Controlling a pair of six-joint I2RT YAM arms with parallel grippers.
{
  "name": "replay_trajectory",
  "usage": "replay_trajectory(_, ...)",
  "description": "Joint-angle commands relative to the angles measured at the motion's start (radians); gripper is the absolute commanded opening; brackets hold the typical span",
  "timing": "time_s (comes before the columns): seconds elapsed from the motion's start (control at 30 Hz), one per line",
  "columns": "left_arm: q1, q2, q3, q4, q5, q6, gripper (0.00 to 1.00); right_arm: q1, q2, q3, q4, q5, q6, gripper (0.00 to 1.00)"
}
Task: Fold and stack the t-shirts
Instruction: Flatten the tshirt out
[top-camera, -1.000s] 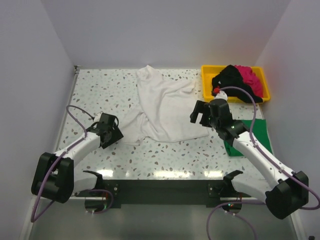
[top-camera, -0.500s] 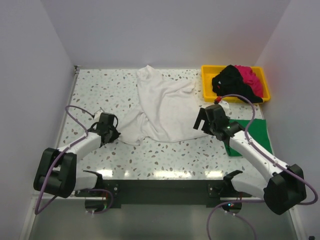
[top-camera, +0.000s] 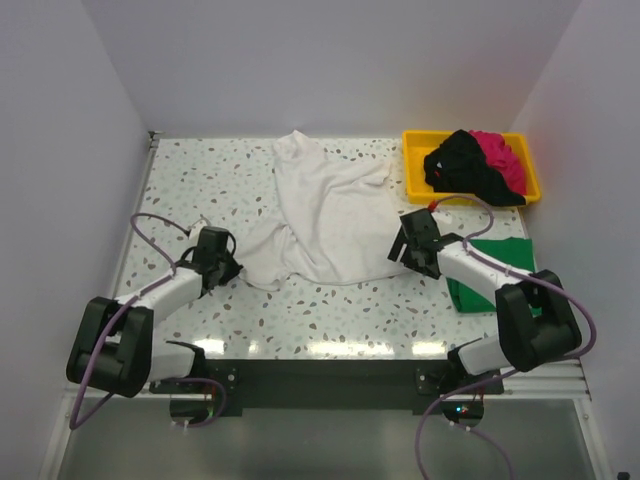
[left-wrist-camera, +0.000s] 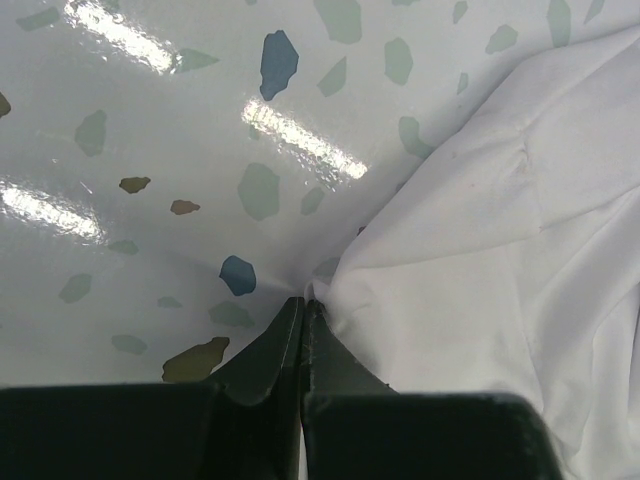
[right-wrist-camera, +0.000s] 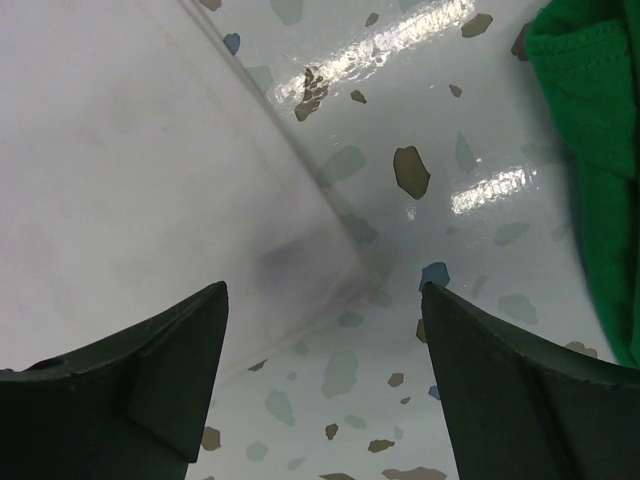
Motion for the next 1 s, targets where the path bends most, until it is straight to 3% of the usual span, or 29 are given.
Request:
replay_trajectory(0.0, 0.002, 0.019, -0.047, -0.123, 0.0, 0.01, 0.0, -0.014, 0.018, -0.034, 0.098, 0.004, 0.05, 0.8)
replay_trajectory(0.1, 0.002, 0.009, -0.044, -0.127, 0.0, 0.013, 0.0, -0.023, 0.025, -0.051, 0.112, -0.014, 0.067, 0.68)
replay_trajectory(0.27, 0.001, -0.023, -0.047, -0.135, 0.002, 0.016, 0.0, -0.023, -0.018, -0.103, 0.126, -0.045, 0.078, 0.65)
replay_trajectory(0.37, 0.002, -0.049, -0.049, -0.138, 0.002, 0.019, 0.0, -0.023, -0.017, -0.128, 0.149, -0.02, 0.079, 0.51)
replay_trajectory(0.4, 0.002, -0.061, -0.044, -0.144, 0.002, 0.023, 0.0, -0.023, -0.015, -0.13, 0.158, -0.023, 0.079, 0.42)
replay_trajectory(0.53, 0.002, -0.1, -0.041, -0.164, -0.003, 0.019, 0.0, -0.023, -0.009, -0.123, 0.168, -0.029, 0.063, 0.26)
replay_trajectory(0.67, 0.002, -0.155, -0.027, -0.183, -0.006, 0.026, 0.0, -0.023, -0.037, -0.131, 0.198, -0.04, 0.026, 0.0)
replay_trajectory(0.8, 0.001, -0.256, 0.057, -0.259, -0.015, 0.038, 0.0, -0.023, -0.155, -0.094, 0.183, -0.049, -0.031, 0.0)
replay_trajectory(0.97, -0.001, -0.395, 0.221, -0.39, -0.083, 0.027, 0.0, -0.023, -0.424, 0.062, 0.062, -0.037, -0.152, 0.0)
